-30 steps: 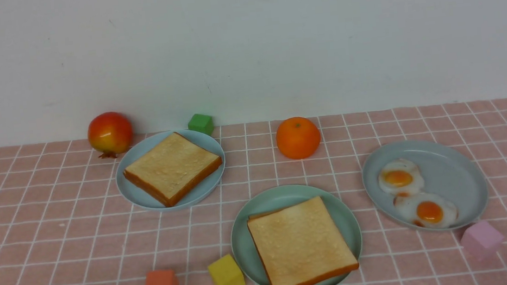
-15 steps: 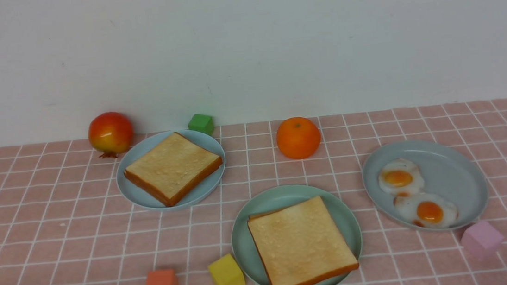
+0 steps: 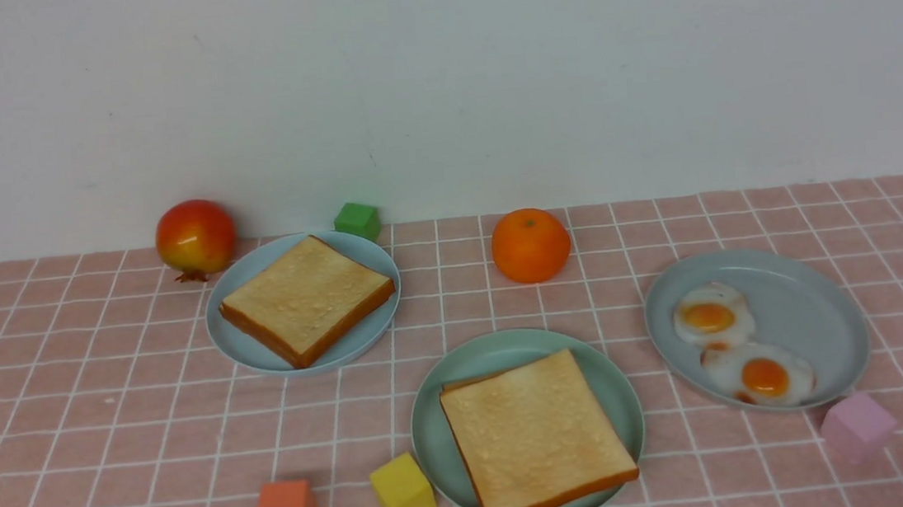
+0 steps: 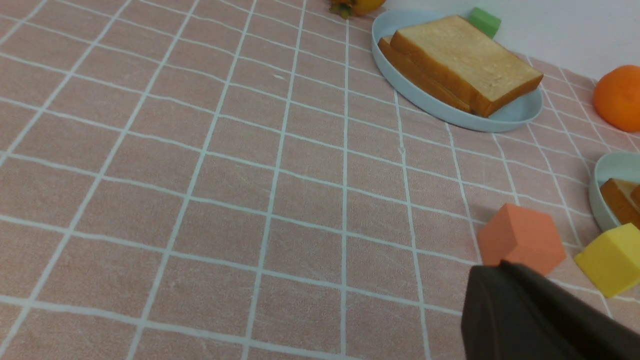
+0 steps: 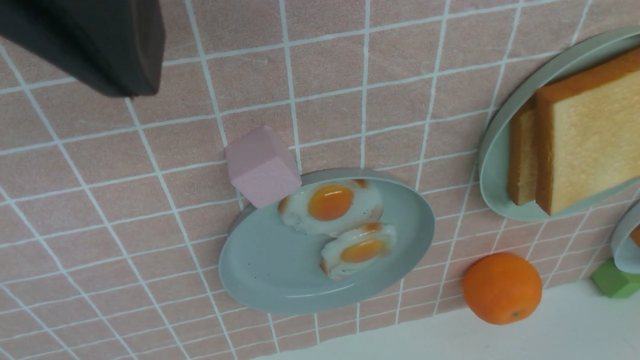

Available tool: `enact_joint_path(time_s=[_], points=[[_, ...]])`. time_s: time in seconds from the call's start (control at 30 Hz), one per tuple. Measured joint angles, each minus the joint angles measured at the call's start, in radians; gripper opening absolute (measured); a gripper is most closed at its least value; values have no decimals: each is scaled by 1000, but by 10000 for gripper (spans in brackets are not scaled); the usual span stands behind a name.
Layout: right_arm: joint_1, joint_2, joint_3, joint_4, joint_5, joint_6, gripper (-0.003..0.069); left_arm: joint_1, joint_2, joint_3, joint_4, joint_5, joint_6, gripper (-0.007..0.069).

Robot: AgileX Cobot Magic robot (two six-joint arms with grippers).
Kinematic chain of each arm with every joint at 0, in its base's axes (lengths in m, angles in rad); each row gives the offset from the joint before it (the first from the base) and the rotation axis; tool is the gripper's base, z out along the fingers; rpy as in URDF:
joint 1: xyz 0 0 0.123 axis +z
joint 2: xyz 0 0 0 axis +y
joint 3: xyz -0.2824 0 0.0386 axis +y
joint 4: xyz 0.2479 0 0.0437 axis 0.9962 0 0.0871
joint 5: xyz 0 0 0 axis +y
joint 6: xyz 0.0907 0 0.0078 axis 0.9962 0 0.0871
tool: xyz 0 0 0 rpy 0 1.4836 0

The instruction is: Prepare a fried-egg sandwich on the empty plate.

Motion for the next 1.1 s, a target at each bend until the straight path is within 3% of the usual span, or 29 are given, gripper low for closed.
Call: enact_joint_path(time_s=[1.1], points=[[0, 0, 0, 0, 0, 0, 57, 0, 0, -1, 0, 1, -3, 13]])
